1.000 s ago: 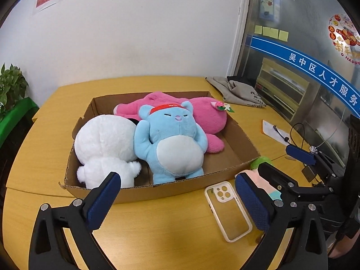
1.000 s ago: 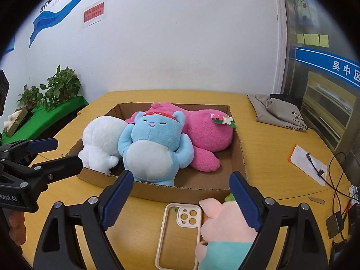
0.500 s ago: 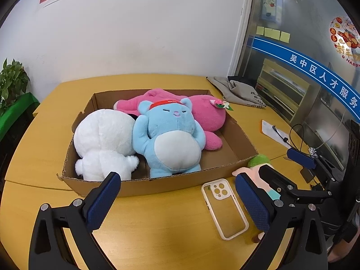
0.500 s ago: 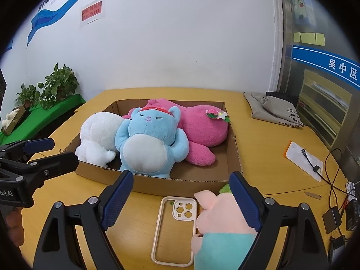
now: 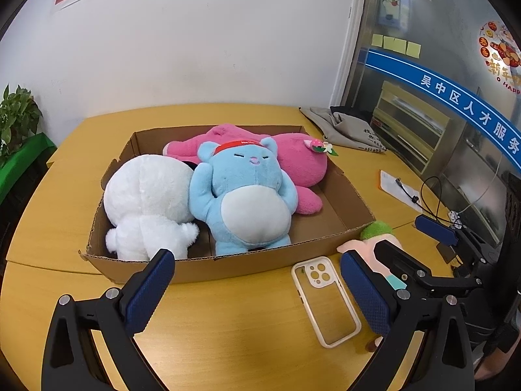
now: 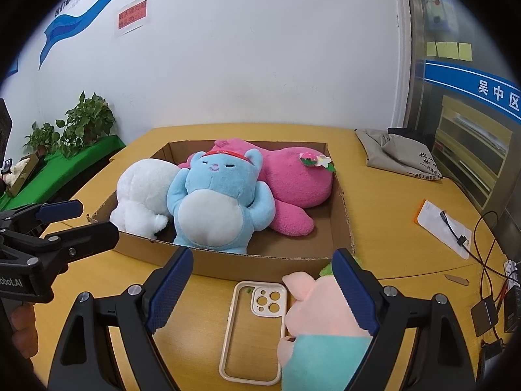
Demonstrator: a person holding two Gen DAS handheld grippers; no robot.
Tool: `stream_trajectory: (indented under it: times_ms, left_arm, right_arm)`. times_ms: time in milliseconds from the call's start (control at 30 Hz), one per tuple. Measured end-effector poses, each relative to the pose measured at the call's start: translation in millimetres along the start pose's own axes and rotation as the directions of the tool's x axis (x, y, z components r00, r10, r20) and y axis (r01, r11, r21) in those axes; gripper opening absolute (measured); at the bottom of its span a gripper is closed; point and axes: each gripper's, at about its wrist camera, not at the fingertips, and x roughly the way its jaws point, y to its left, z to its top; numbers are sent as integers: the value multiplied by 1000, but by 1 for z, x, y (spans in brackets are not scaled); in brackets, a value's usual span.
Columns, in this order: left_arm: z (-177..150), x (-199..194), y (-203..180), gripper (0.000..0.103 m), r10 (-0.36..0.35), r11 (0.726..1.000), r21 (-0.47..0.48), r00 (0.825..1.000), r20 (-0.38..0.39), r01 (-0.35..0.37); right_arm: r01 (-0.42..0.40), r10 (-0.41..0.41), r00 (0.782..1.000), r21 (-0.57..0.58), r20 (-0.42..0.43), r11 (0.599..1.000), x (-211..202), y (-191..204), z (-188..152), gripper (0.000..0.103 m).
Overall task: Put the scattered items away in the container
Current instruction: 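Open both tools, withdraw and move over the pink-and-teal pig plush, then close the right tool on the pig while the left tool grips its green head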
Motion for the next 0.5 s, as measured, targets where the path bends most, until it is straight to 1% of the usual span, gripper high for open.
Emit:
stream_trajectory:
  times_ms: [67,167,300,400,500]
  left_arm:
    - [-1,0,1,103,-10,1000,-4,1000,-5,10]
    - [0,1,0,103,-5,1000,1,1000,-4,5]
    - [0,7,-1,103,-44,999,-10,999,-14,44]
    - [2,15,-6,103,-55,998,-6,998,-28,55]
    - [3,28,-17,103,-93,996,2,993,-67,93]
  right_arm:
    - [2,-2,1000,-1,-3,1000,1,0,0,87]
    - [-7,7,1000,10,-7,1000,-1,-1,-1,87]
    - [-11,11,1000,10,7,1000,-9,-6,-1,87]
    - [-5,4,1000,35,26,999,-18,-21,-4,87]
    - [27,-29,999,72,30,997,-23,-46,-10,87]
